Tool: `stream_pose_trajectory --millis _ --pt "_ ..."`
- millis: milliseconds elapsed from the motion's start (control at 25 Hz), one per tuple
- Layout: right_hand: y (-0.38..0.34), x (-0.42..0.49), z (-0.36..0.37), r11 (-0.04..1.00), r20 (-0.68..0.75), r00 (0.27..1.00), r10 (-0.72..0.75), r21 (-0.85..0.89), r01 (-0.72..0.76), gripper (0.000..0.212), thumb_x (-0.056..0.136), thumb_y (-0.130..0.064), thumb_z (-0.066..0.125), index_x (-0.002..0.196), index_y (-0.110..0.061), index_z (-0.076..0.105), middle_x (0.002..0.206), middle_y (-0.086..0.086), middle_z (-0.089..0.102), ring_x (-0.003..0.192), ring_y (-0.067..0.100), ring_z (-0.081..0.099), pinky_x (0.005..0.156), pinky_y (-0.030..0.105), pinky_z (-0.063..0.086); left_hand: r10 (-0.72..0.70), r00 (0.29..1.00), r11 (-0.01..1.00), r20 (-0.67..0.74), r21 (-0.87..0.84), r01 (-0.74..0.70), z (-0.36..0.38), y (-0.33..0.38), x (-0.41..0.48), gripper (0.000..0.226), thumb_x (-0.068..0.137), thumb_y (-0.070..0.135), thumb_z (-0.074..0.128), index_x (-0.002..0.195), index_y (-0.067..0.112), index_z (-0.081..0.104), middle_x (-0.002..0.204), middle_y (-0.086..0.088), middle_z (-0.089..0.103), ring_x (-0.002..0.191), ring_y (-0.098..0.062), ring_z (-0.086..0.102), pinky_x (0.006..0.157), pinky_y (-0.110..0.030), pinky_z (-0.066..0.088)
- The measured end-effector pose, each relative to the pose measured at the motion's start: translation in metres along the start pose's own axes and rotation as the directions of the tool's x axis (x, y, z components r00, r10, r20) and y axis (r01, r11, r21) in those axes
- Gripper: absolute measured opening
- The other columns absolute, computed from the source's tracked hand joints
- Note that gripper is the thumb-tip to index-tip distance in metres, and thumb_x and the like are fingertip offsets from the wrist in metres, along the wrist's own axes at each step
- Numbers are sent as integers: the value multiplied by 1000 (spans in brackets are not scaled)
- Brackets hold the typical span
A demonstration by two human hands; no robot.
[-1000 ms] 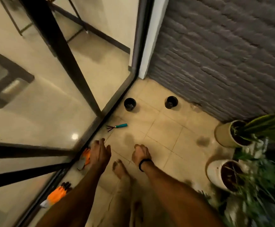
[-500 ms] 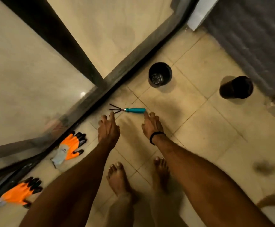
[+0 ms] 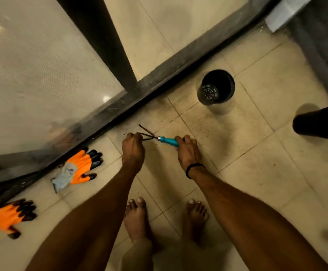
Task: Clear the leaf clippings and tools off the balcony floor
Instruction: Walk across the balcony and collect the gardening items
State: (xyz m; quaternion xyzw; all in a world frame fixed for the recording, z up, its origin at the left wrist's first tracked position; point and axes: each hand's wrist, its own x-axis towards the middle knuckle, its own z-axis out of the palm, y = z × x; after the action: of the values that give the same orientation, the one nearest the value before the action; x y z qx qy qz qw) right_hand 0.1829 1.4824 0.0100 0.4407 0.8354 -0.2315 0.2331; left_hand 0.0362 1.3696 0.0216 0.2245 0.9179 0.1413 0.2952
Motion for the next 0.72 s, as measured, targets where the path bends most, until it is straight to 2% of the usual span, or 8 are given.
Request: stream_pose_trajectory --millis 120,160,240,360,440,560,640,720 --pt "-26 -76 -63 994 15 997 -78 83 76 52 96 -1 46 143 -23 43 132 5 44 116 25 45 99 34 45 40 993 992 -114 -118 -53 -68 24 -79 22 96 4 57 115 4 67 105 -14 60 95 -29 58 74 -29 41" --pt "-39 -106 -93 990 11 995 -95 103 93 54 95 1 47 143 -24 43 133 4 44 116 23 45 100 32 45 -11 989 985 -151 -169 -15 -98 33 -106 27 94 5 60 120 5 64 112 -16 59 103 -32 57 81 -34 45" --pt "-62 -164 -146 986 -15 993 -114 120 114 54 95 -1 51 143 -26 43 131 1 46 117 18 47 102 28 45 -166 971 969 -173 -212 128 -153 45 -155 46 89 11 66 133 9 54 125 -19 53 118 -35 48 97 -43 42" --pt "-97 -247 -234 943 -92 976 -196 254 214 48 92 -1 58 135 -22 54 122 2 52 111 18 52 99 26 47 -390 906 899 -165 -280 336 -248 58 -227 63 88 24 67 145 13 41 131 -21 52 125 -38 42 103 -47 37" --pt "-115 -294 -286 886 -114 952 -286 348 308 43 89 1 61 127 -17 61 114 4 55 104 19 55 94 17 43 -466 865 834 -187 -420 358 -311 70 -272 59 93 25 64 144 7 43 130 -25 54 124 -42 47 102 -45 39" --pt "-149 -377 -352 799 -107 881 -460 382 464 39 88 0 63 124 -13 64 111 3 54 97 12 52 89 2 31 -501 822 761 -272 -590 270 -400 77 -355 41 97 21 61 133 3 55 119 -22 66 111 -38 61 93 -39 45" --pt "-174 -434 -380 752 -78 828 -556 377 541 39 89 -2 62 126 -15 63 110 0 51 96 8 48 92 8 37 -549 764 735 -338 -631 249 -441 66 -417 28 97 17 58 121 4 64 109 -20 70 103 -38 64 87 -38 47" --pt "-198 -483 -390 720 -32 777 -629 352 598 40 90 -5 62 128 -18 61 114 1 50 98 7 48 96 16 41 -620 683 690 -386 -683 240 -464 45 -479 27 97 24 55 111 7 70 102 -19 72 96 -38 66 81 -38 48"
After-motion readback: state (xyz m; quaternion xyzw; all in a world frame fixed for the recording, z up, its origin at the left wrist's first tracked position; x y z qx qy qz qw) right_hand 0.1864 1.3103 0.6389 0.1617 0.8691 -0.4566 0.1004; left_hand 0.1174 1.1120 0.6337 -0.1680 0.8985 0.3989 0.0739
